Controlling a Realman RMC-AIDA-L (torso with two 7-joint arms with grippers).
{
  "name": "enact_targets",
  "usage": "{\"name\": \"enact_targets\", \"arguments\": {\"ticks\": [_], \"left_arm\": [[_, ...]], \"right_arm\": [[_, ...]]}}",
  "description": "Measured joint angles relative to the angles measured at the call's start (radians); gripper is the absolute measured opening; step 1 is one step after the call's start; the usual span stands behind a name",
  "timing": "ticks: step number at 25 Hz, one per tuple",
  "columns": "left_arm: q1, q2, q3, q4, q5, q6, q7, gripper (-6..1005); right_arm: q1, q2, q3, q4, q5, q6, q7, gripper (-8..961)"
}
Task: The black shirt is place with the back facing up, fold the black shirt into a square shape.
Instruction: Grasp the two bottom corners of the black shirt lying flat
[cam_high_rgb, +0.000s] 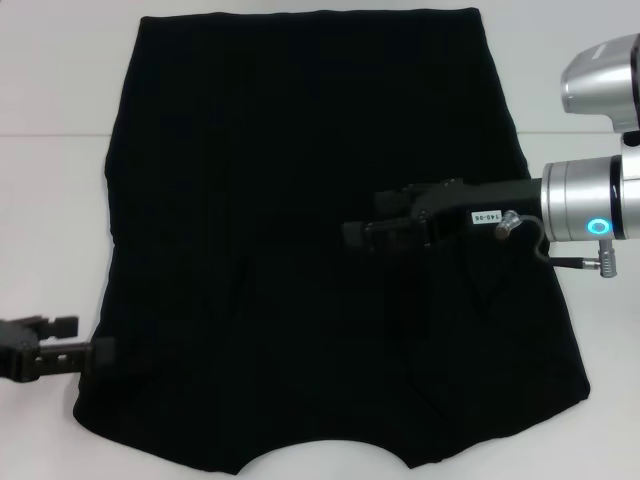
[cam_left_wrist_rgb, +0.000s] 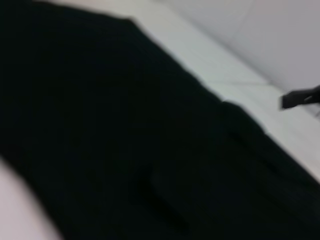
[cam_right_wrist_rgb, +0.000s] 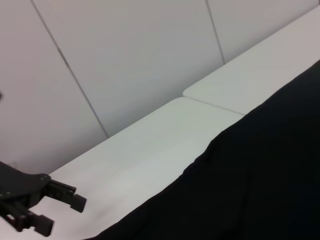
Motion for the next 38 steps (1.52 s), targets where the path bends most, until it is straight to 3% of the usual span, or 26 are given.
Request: {"name": "enact_targets", "arguments": {"ticks": [8, 18, 29, 38], "left_arm": [[-0.021, 0.002, 0.003, 0.001, 0.132, -0.070, -0.092, 882], [-0.037, -0.008, 0.059, -0.010, 0.175, -0.083, -0.110, 879], [-0.052, -0.015, 0.148, -0.031, 0.175, -0.118, -0.107, 730], [-0.057, -0.015, 0.148, -0.034, 0.176, -0.129, -0.110, 360]], "right_arm": [[0.014, -0.002, -0.037, 0.001, -0.002, 0.003, 0.003, 915], [0.016, -0.006, -0.029, -0.003, 0.000, 0.003, 0.004, 914], [0.016, -0.010, -0.026, -0.008, 0.001, 0.002, 0.018, 911], [0.012, -0.012, -0.025, -0.010, 0.001, 0.001, 0.018, 908]]}}
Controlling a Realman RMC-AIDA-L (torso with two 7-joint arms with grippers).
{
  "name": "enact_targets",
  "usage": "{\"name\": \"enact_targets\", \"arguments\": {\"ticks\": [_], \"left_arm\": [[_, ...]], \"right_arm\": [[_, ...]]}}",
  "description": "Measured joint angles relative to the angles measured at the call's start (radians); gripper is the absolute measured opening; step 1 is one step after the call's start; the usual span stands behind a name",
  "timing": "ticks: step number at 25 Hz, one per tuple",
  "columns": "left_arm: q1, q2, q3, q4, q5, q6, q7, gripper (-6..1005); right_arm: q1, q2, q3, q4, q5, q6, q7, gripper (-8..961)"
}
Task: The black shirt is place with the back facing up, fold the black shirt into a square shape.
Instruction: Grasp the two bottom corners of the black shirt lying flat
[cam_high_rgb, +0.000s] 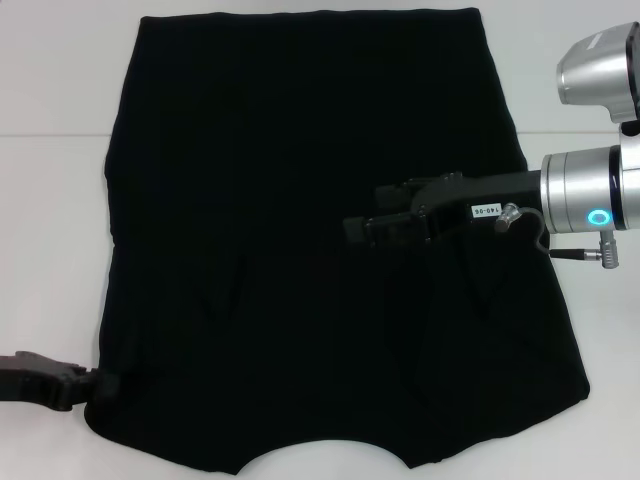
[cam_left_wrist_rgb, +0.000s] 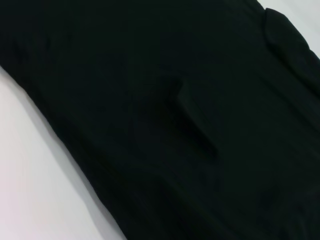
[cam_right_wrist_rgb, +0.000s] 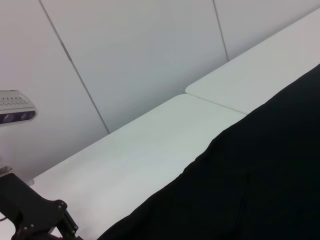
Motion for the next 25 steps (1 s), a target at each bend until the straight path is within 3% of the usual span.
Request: {"name": "enact_targets", "arguments": {"ticks": [2, 5, 11, 14, 20, 25], "left_arm": [[0.000, 0.000, 0.000, 0.000, 0.001, -0.006, 0.000, 278], [-0.002, 0.000, 0.001, -0.001, 0.002, -0.015, -0.001, 50], [0.002, 0.000, -0.014, 0.001, -0.005, -0.036, -0.003, 34], [0.005, 0.000, -0.032, 0.002, -0.008, -0.040, -0.004, 25], [0.005, -0.001, -0.089, -0.002, -0.010, -0.044, -0.003, 20], [0.002, -0.015, -0.102, -0.007, -0.020, -0.056, -0.005, 20]], "right_arm": [[-0.003, -0.001, 0.002, 0.000, 0.000, 0.000, 0.000, 907], [-0.007, -0.002, 0.004, 0.000, 0.000, -0.001, 0.000, 906], [-0.020, -0.009, 0.018, 0.001, -0.013, 0.019, 0.044, 904], [-0.044, -0.022, 0.015, -0.021, -0.038, 0.015, 0.107, 903], [-0.133, -0.074, 0.017, -0.071, -0.068, -0.102, 0.253, 901], [-0.221, -0.120, 0.052, -0.094, -0.071, -0.211, 0.331, 899]]}}
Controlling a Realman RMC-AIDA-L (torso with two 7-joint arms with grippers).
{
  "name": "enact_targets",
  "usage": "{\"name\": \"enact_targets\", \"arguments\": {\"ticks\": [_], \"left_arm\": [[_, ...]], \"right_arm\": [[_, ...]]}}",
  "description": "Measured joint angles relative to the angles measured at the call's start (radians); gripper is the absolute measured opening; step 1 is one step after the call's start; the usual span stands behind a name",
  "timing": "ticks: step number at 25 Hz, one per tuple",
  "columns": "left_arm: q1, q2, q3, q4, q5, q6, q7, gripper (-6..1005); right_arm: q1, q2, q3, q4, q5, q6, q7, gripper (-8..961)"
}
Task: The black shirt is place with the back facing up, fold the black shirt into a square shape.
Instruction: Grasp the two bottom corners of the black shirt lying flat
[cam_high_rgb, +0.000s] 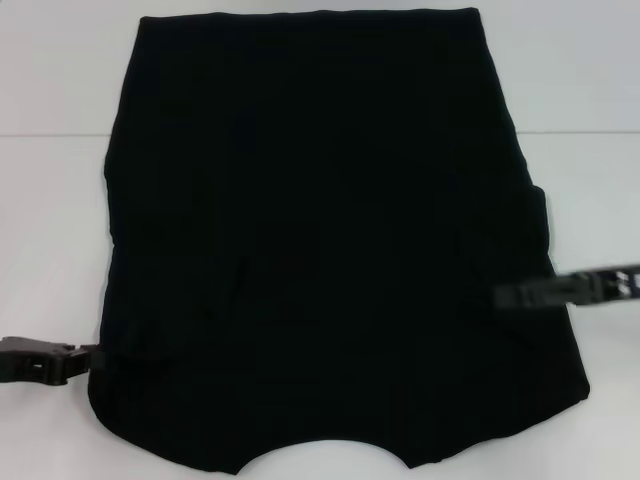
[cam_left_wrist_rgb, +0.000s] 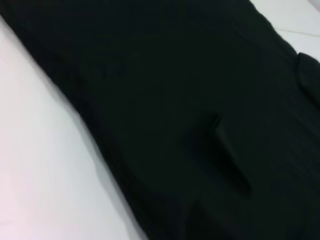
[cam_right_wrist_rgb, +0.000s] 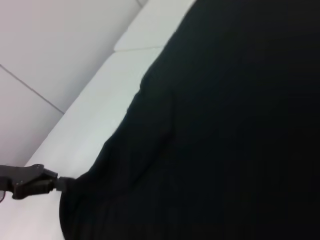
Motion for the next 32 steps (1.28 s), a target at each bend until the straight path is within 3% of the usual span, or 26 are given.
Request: {"name": "enact_targets", "arguments": {"ticks": [5, 9, 25, 32], "left_arm": [[-0.007, -0.004, 0.002, -0.025, -0.035, -0.007, 0.006, 21], [-0.009, -0.006, 0.007, -0.037, -0.054, -0.015, 0.010, 21], [-0.011, -0.008, 0.007, -0.047, -0.056, -0.026, 0.015, 19], [-0.011, -0.007, 0.007, -0.047, -0.055, -0.029, 0.016, 20]], "right_arm": [[-0.054, -0.042, 0.028, -0.001, -0.041, -0.042, 0.035, 898], [-0.065, -0.057, 0.070, 0.001, -0.124, -0.043, 0.045, 896], [-0.026, -0.021, 0.094, 0.017, -0.286, -0.004, 0.046, 891], [-0.022, -0.018, 0.084, 0.024, -0.289, -0.001, 0.047, 889]]}}
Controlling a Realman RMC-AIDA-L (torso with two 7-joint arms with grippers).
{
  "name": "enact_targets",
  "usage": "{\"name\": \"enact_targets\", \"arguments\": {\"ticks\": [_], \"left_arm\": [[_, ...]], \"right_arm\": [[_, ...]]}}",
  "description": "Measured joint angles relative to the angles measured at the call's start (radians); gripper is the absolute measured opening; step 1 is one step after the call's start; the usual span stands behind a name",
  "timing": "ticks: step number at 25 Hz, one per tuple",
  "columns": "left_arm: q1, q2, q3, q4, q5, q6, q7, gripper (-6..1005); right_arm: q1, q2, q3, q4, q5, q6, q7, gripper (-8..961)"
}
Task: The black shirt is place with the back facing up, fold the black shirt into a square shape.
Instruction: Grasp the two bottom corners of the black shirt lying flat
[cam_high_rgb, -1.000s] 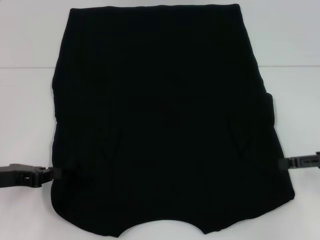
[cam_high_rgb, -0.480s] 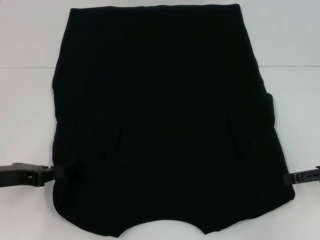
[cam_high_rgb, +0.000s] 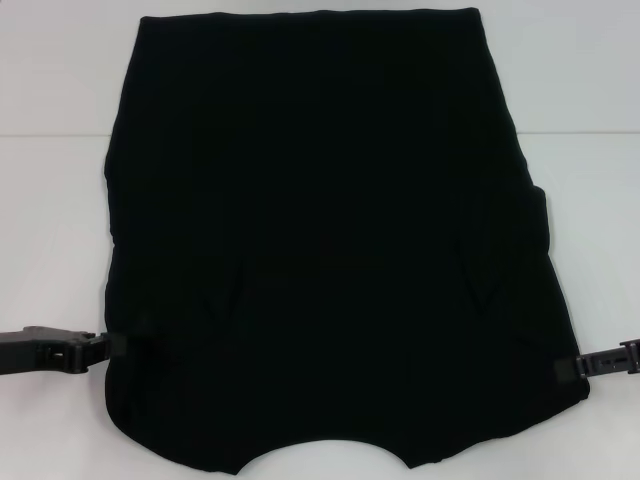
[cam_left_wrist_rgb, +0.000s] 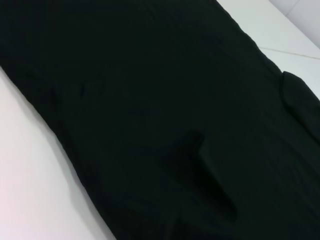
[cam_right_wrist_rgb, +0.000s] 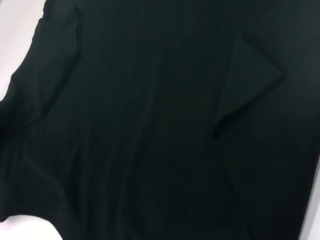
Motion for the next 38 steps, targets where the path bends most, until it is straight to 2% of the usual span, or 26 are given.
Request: {"name": "enact_targets", "arguments": {"ticks": [19, 38], "left_arm": [[0.000, 0.003, 0.000, 0.000, -0.003, -0.020, 0.004, 20], [-0.002, 0.003, -0.002, 0.000, -0.004, -0.037, 0.006, 20]], "right_arm": [[0.011, 0.002, -0.002, 0.005, -0.033, -0.004, 0.008, 883], [0.064, 0.025, 0.001, 0.011, -0.077, -0.014, 0.019, 876]]}}
